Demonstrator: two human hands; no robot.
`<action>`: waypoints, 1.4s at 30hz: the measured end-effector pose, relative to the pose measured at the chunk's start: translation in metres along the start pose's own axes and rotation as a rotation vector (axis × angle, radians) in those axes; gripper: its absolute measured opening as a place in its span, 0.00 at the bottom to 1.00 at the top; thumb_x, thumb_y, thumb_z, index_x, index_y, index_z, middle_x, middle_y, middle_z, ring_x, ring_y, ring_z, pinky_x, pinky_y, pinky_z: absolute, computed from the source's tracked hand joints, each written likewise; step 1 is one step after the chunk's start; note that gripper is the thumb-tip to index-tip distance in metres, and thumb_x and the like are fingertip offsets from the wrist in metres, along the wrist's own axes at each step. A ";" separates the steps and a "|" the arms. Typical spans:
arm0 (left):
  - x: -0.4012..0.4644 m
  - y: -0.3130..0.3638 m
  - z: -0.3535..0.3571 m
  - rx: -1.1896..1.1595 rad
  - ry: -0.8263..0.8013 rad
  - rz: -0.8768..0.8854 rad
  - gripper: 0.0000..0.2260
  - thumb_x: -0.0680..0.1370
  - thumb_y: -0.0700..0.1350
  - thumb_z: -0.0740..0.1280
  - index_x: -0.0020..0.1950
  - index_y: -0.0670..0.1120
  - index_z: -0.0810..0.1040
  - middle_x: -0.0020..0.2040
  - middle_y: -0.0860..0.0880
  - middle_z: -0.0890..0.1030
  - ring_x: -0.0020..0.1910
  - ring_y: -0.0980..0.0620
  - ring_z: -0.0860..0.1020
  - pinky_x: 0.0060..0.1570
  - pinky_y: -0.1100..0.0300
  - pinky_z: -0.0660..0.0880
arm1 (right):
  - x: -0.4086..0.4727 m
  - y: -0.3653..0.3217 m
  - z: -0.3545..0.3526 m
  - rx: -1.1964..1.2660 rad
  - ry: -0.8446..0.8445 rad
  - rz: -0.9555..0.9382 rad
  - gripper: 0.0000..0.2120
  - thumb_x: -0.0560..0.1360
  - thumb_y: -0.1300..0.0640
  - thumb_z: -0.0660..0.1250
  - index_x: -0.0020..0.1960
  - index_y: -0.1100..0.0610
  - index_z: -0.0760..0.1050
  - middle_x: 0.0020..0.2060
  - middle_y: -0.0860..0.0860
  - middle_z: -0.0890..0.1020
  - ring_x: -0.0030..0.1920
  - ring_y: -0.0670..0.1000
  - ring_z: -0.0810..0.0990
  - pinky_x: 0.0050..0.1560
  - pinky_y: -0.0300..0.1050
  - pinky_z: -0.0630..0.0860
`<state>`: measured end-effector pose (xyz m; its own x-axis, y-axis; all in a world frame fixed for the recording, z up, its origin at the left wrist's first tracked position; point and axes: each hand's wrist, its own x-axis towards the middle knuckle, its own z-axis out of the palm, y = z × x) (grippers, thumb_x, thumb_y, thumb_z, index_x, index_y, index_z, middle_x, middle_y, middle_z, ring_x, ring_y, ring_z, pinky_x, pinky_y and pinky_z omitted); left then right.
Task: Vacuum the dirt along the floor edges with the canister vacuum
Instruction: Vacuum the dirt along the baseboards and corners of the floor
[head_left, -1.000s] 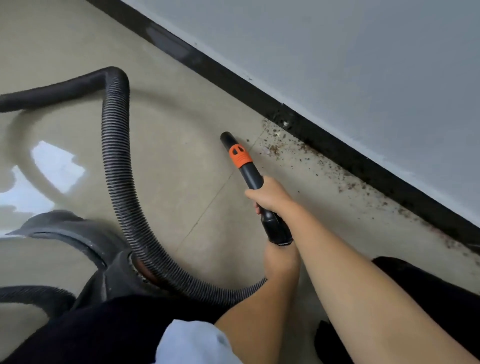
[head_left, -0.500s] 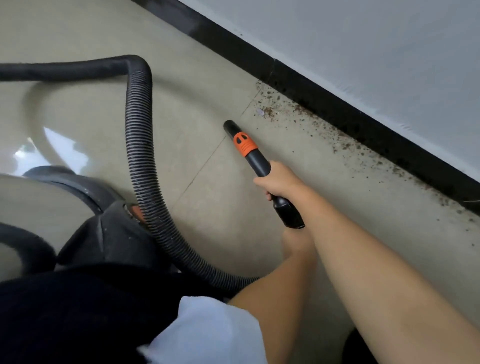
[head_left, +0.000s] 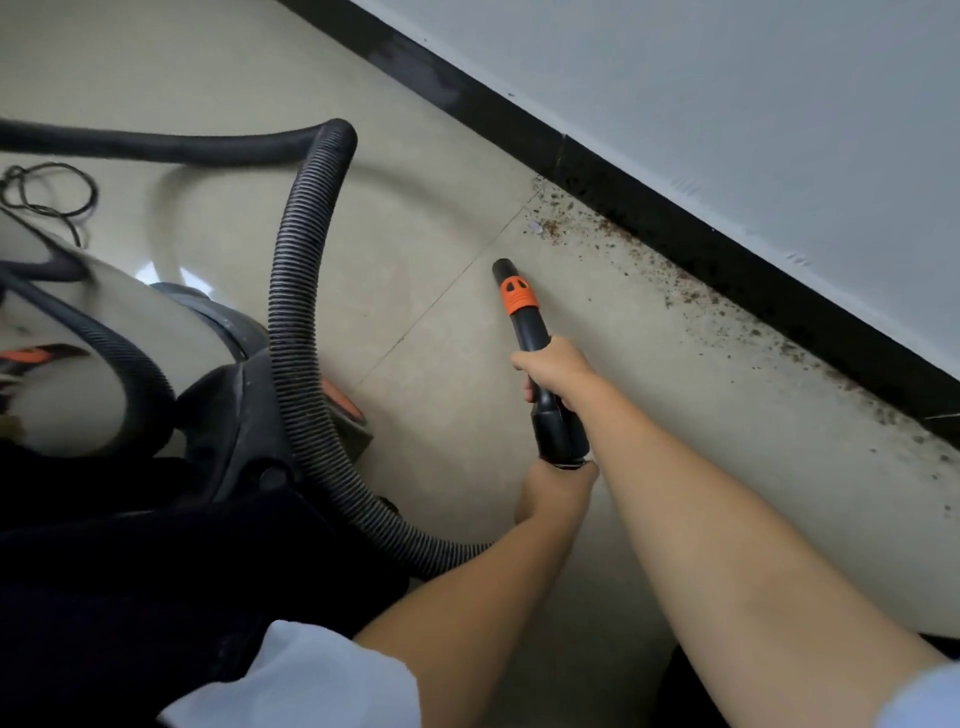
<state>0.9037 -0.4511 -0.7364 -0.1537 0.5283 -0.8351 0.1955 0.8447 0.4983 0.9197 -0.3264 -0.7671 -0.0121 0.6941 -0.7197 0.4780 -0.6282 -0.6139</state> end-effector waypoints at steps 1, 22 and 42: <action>0.005 -0.006 -0.001 -0.010 0.032 0.008 0.05 0.78 0.46 0.64 0.48 0.48 0.68 0.38 0.52 0.72 0.37 0.53 0.70 0.34 0.69 0.68 | -0.001 -0.002 0.005 0.019 -0.008 0.003 0.06 0.71 0.61 0.64 0.48 0.60 0.70 0.27 0.53 0.76 0.25 0.51 0.75 0.33 0.43 0.75; 0.013 -0.036 0.028 0.298 0.005 -0.038 0.13 0.72 0.49 0.64 0.55 0.49 0.75 0.42 0.50 0.76 0.43 0.47 0.75 0.44 0.59 0.69 | -0.022 0.055 -0.028 0.297 0.192 0.118 0.07 0.72 0.62 0.62 0.49 0.59 0.68 0.28 0.54 0.75 0.26 0.52 0.75 0.32 0.42 0.73; 0.080 0.015 -0.023 0.200 0.094 0.068 0.17 0.68 0.52 0.68 0.55 0.52 0.75 0.47 0.49 0.83 0.46 0.48 0.81 0.52 0.50 0.78 | 0.049 -0.024 -0.009 0.309 -0.007 0.044 0.10 0.71 0.62 0.64 0.52 0.59 0.68 0.30 0.54 0.75 0.26 0.51 0.74 0.31 0.42 0.74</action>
<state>0.8719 -0.3937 -0.7905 -0.2216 0.5968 -0.7712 0.3952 0.7780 0.4884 0.9154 -0.2746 -0.7849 -0.0037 0.6626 -0.7490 0.1882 -0.7352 -0.6513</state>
